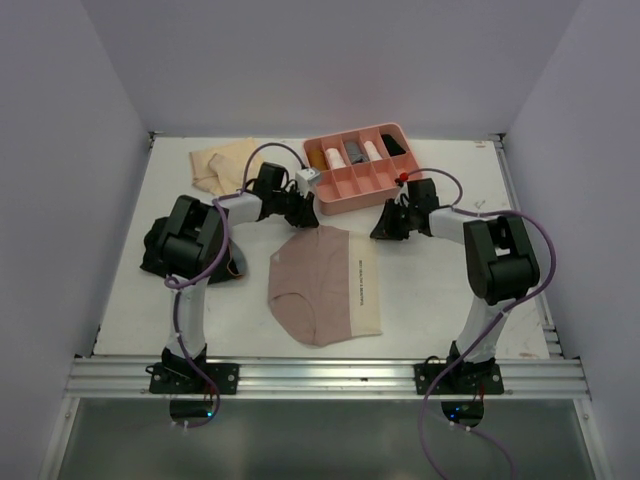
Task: Roll the underwear
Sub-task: Fold the underwear
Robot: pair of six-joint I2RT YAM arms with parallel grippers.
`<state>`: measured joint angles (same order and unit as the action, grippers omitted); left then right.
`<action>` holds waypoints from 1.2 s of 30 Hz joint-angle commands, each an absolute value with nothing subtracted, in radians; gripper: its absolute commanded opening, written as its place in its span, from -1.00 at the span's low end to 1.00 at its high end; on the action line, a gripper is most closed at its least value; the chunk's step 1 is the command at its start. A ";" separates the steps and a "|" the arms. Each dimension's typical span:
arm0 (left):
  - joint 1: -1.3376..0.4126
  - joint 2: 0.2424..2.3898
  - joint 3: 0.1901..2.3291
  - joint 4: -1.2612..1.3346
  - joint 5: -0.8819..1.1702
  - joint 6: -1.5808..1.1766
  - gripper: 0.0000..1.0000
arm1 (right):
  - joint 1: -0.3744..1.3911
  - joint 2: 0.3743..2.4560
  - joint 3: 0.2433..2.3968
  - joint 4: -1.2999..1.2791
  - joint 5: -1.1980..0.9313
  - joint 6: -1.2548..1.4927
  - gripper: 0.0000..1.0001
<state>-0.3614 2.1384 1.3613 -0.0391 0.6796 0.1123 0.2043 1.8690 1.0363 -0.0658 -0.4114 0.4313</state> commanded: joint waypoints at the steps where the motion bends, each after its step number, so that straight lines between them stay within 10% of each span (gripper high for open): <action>1: -0.365 2.169 1.361 -0.052 0.718 0.109 -0.63 | 0.202 1.898 1.034 -0.058 -0.403 0.417 -0.66; 6: -0.365 2.129 1.338 -0.038 0.755 0.117 -1.00 | 0.201 1.873 1.042 -0.045 -0.429 0.419 -1.00; 36: -0.367 1.623 0.985 -0.150 0.897 0.313 -1.00 | 0.210 1.448 0.887 -0.212 -0.457 0.364 -1.00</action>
<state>-0.3611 1.7210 1.0103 -0.1276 0.8402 0.2508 0.2043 1.5314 0.8986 -0.1814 -0.4217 0.3847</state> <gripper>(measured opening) 0.005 0.010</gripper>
